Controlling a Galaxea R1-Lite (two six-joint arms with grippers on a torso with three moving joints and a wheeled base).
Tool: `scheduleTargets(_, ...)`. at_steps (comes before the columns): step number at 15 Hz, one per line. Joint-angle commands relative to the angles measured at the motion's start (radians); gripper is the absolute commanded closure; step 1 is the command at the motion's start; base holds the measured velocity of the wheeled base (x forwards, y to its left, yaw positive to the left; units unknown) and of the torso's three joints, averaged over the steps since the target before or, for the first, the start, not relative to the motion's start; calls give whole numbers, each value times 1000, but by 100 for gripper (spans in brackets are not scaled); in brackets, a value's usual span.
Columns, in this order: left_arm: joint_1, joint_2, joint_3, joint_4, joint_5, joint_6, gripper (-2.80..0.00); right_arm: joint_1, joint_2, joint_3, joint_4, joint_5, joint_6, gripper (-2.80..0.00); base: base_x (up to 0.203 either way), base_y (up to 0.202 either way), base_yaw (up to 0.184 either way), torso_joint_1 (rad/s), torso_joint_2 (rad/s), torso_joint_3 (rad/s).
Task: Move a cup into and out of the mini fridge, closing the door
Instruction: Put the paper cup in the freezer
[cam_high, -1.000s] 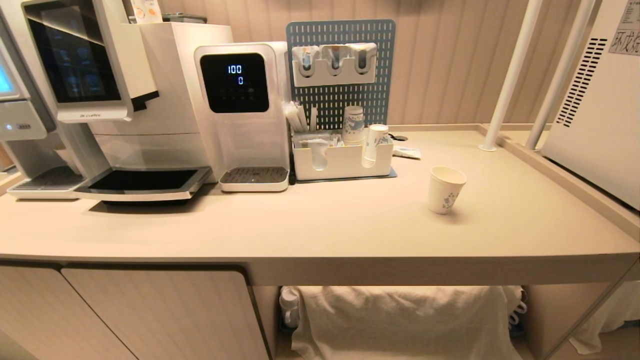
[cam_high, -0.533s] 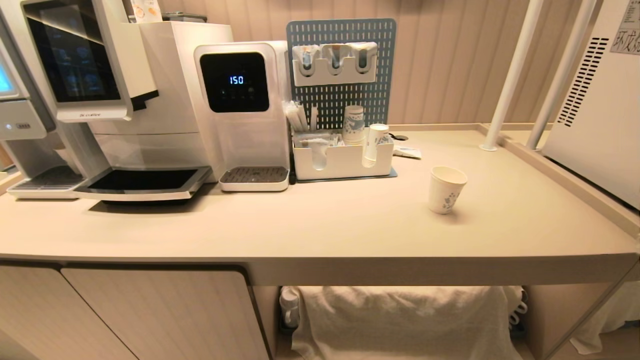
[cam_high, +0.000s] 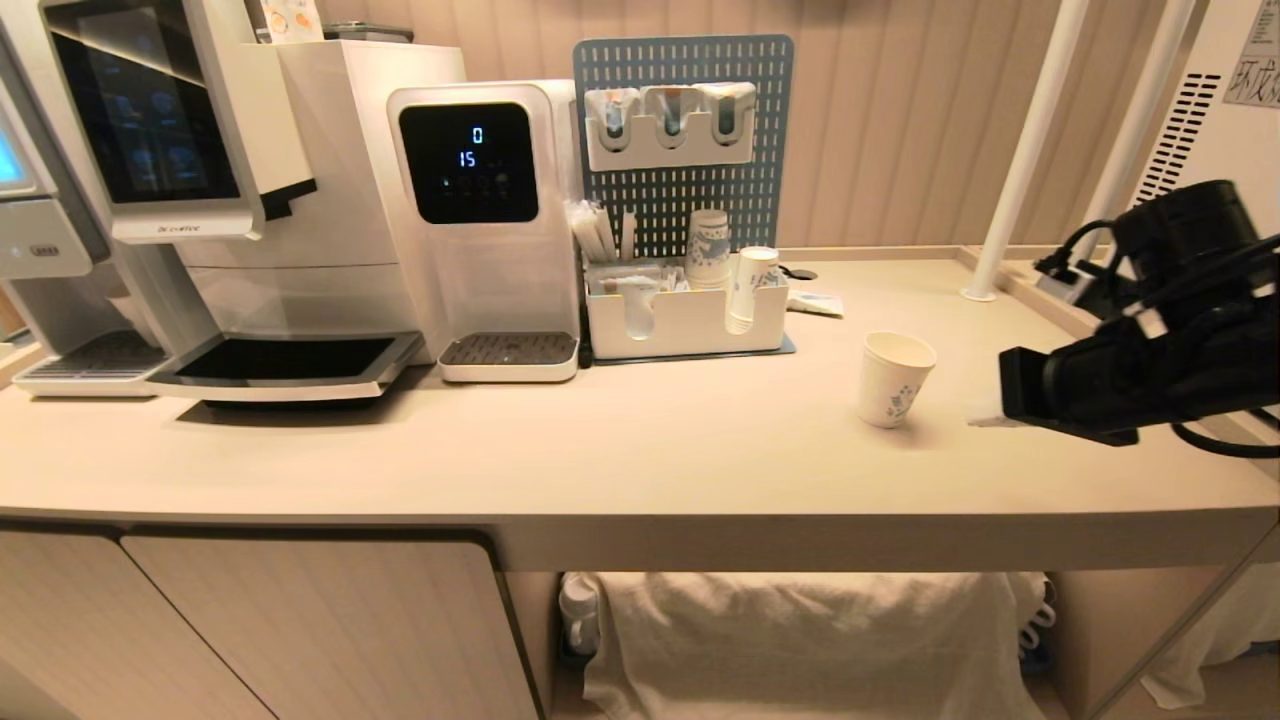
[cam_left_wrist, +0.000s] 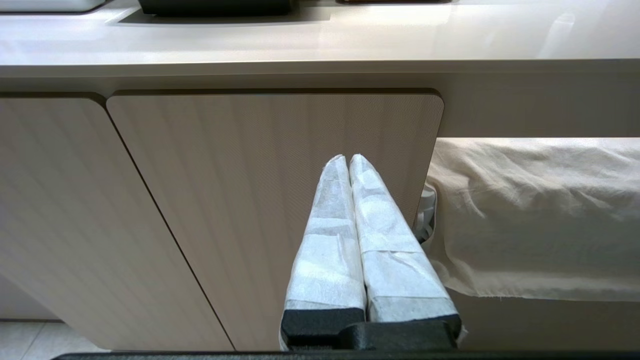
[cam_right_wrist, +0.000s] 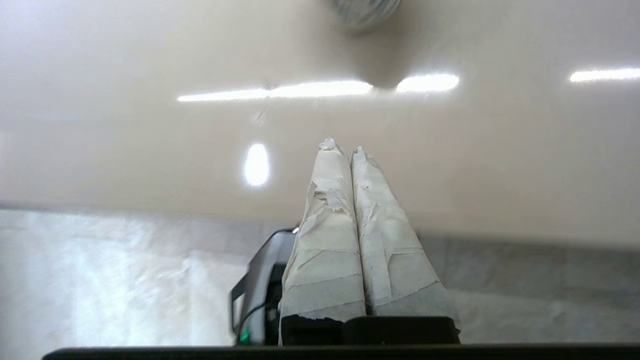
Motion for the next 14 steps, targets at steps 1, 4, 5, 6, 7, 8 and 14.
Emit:
scheduleTargets(1, 0, 1, 0, 0, 0, -1, 0, 0, 190, 0, -171, -91, -104, -280, 0, 0, 0, 0, 0, 0)
scheduleTargets(4, 0, 1, 0, 0, 0, -1, 0, 0, 232, 24, -254, -111, -160, -280, 0, 0, 0, 0, 0, 0)
scheduleTargets(5, 0, 1, 0, 0, 0, -1, 0, -6, 231, 39, -254, -92, -163, -280, 0, 0, 0, 0, 0, 0)
scheduleTargets(6, 0, 1, 0, 0, 0, -1, 0, -9, 216, 53, -247, -60, -168, -280, 0, 0, 0, 0, 0, 0)
scheduleTargets(7, 0, 1, 0, 0, 0, -1, 0, -11, 208, 62, -245, -40, -171, -280, 0, 0, 0, 0, 0, 0)
scheduleTargets(8, 0, 1, 0, 0, 0, -1, 0, -12, 189, 84, -247, 25, -171, -280, 0, 0, 0, 0, 0, 0)
scheduleTargets(14, 0, 1, 0, 0, 0, -1, 0, -7, 229, 127, -508, 76, -179, -280, 0, 0, 0, 0, 0, 0)
